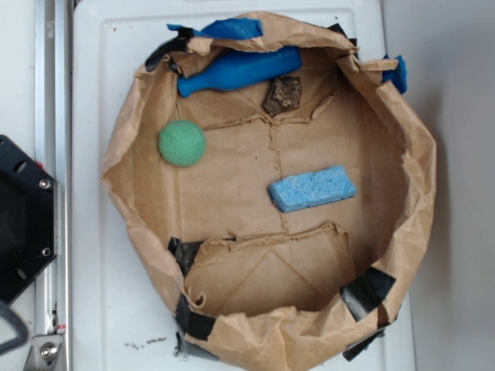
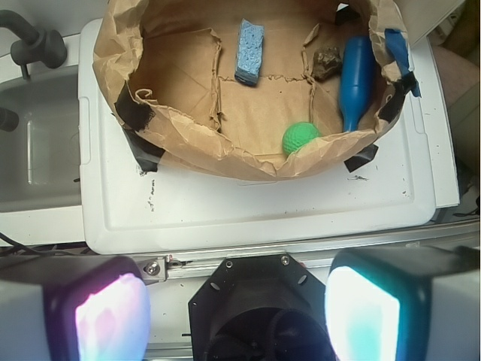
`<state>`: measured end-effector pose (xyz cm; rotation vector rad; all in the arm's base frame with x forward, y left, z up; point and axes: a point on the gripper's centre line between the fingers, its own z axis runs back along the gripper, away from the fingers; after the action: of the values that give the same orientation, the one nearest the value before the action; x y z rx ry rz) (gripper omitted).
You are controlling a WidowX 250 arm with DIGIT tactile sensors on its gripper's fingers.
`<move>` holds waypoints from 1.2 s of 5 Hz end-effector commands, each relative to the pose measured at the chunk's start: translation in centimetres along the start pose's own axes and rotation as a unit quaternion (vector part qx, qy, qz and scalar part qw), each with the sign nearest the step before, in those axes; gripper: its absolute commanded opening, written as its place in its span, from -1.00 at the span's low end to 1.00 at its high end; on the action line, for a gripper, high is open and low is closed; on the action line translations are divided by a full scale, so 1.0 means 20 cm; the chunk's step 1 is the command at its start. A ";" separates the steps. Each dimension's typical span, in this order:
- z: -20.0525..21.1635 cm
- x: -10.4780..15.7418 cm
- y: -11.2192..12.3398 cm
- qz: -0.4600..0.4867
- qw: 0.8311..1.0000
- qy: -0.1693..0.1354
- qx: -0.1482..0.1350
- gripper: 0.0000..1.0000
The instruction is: Grab the green ball.
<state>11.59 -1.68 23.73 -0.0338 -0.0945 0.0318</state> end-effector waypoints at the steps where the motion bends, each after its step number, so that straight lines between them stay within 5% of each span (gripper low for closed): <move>1: 0.00 0.00 0.00 0.000 1.000 0.000 0.000 1.00; 2: -0.05 0.22 0.05 0.002 1.000 -0.014 0.014 1.00; 3: -0.09 0.36 0.09 -0.022 1.000 -0.014 -0.002 1.00; 6: -0.09 0.36 0.09 -0.022 1.000 -0.014 -0.002 1.00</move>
<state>18.38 -0.09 21.50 -0.0407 -0.0787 -0.0309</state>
